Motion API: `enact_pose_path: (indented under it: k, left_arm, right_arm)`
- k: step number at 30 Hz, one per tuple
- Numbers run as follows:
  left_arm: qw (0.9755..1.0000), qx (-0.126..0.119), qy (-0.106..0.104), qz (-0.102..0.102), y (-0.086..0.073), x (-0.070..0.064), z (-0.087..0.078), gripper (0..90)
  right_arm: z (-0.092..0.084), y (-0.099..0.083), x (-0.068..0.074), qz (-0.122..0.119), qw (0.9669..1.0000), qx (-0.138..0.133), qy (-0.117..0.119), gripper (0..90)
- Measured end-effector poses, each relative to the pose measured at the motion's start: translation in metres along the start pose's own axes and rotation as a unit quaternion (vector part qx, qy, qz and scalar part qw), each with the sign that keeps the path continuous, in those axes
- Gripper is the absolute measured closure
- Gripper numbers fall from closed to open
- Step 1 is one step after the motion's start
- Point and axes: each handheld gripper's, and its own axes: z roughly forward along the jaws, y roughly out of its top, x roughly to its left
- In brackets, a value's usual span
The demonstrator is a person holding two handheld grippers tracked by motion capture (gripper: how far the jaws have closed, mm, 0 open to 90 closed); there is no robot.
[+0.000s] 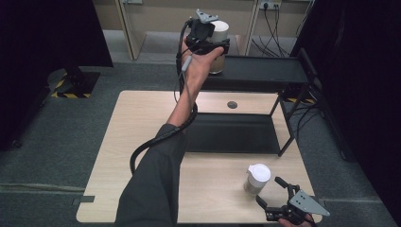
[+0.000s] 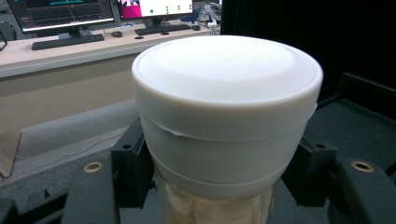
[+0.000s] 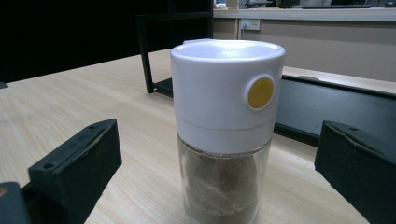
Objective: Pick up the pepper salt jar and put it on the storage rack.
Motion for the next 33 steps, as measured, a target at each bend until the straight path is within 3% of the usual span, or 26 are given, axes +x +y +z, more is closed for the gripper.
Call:
enact_pose_path:
  k: [15, 17, 20, 27, 33]
  left_arm:
    - [0.9999, -0.011, 0.0, -0.002, -0.009, -0.002, 0.002, 34.1]
    - [0.9999, -0.009, 0.004, -0.001, -0.009, -0.004, 0.001, 31.5]
    - [0.9999, -0.005, 0.001, -0.015, -0.008, -0.004, 0.001, 21.3]
    - [0.9998, -0.001, 0.007, -0.017, -0.008, -0.01, -0.005, 5.5]
    - [0.9999, 0.0, 0.0, -0.017, -0.011, -0.013, -0.013, 3.8]
  right_arm:
    - [0.0, 0.0, 0.0, -0.001, 1.0, -0.002, 0.0, 1.1]
    - [0.0, 0.0, 0.0, -0.001, 1.0, -0.002, 0.0, 1.1]
    - [0.0, 0.0, 0.0, -0.001, 1.0, -0.003, 0.0, 1.1]
    - [0.0, 0.0, 0.0, -0.001, 1.0, -0.002, -0.001, 1.1]
    - [0.0, 0.0, 0.0, 0.0, 1.0, -0.003, -0.001, 1.1]
